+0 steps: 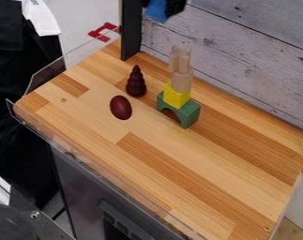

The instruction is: Move the blue block from the left side and put it on the other tower

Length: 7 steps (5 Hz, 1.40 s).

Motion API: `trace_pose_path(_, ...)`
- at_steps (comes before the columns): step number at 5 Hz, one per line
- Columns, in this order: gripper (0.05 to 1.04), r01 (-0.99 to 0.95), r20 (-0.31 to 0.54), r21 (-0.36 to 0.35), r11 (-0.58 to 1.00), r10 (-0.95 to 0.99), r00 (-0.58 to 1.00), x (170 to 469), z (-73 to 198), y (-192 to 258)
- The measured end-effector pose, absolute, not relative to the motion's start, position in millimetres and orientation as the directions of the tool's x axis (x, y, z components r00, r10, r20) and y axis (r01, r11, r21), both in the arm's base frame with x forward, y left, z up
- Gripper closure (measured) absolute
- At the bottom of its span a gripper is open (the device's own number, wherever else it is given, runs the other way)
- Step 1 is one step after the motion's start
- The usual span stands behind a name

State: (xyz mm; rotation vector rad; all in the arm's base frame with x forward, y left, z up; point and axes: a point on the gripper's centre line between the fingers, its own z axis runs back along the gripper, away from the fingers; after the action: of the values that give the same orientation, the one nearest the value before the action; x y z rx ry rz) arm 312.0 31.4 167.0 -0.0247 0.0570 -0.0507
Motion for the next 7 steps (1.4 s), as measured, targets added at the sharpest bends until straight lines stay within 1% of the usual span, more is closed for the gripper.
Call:
trace_pose_path(2,0.531,0.124,-0.097,-0.037,0.992,-0.127,0.987,316.5,152.1,2.2)
trace_pose_path(4,0.531,0.123,-0.148,-0.054,0.991,-0.129,0.98,318.6,134.5,-3.9)
trace_pose_path(5,0.531,0.119,-0.158,-0.061,0.991,-0.127,0.979,319.1,130.6,-4.4)
trace_pose_path(7,0.531,0.1,-0.15,-0.057,0.993,-0.108,0.983,321.0,132.3,0.3)
